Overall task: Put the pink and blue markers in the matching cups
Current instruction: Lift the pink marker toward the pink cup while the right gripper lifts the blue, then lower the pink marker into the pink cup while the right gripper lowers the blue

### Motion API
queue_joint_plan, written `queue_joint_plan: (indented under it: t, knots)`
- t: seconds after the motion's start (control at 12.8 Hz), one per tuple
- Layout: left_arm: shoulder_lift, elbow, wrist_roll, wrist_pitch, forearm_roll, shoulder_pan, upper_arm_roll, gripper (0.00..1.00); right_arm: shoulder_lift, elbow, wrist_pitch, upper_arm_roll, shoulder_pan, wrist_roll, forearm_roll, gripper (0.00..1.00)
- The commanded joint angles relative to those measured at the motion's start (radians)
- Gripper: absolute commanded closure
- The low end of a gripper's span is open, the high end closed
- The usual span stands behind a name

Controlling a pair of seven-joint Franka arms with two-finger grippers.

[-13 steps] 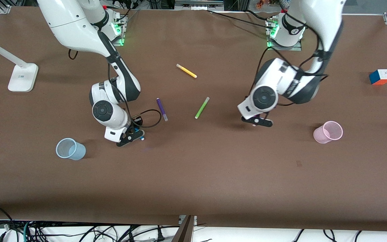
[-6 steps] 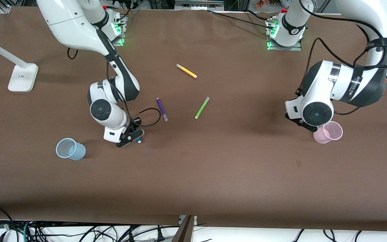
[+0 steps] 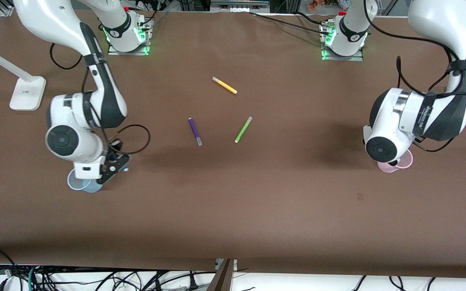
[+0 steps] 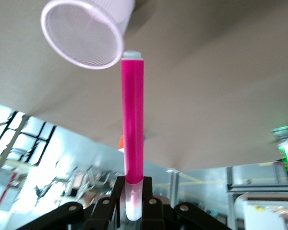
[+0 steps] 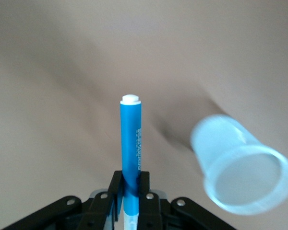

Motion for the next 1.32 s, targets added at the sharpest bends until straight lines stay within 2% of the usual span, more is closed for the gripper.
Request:
queue_joint_plan:
  t: [0.0,0.23,0.39,0.86,0.94,1.01,1.09,1.25]
  knots:
    - [0.057,0.024,0.059,-0.015,0.119,0.037,-0.010,1.00,0.011,0.044,-0.058,-0.020,0.006,-0.111,-0.165,1.00]
    - [0.112,0.050,0.090,0.011,0.191,0.054,-0.010,1.00,0.023,0.066,-0.050,-0.028,0.004,-0.244,-0.377,1.00]
    - [0.145,0.073,0.097,0.025,0.210,0.054,-0.005,1.00,0.043,0.066,-0.039,-0.026,0.006,-0.260,-0.491,1.00]
    - [0.224,0.159,0.114,0.040,0.207,0.069,-0.005,1.00,0.101,0.059,-0.019,-0.022,0.028,-0.298,-0.658,1.00]
    - [0.226,0.156,0.111,0.051,0.211,0.065,-0.005,0.74,0.109,0.058,-0.019,-0.021,0.033,-0.302,-0.686,1.00]
    - [0.226,0.150,0.110,0.051,0.210,0.060,-0.005,0.24,0.123,0.056,-0.019,-0.021,0.044,-0.303,-0.710,1.00]
    - [0.225,0.150,0.108,0.051,0.202,0.058,-0.005,0.00,0.134,0.056,-0.019,-0.021,0.052,-0.303,-0.726,1.00]
    - [0.217,0.151,0.108,0.046,0.193,0.055,-0.008,0.00,0.144,0.049,-0.015,-0.023,0.053,-0.303,-0.749,1.00]
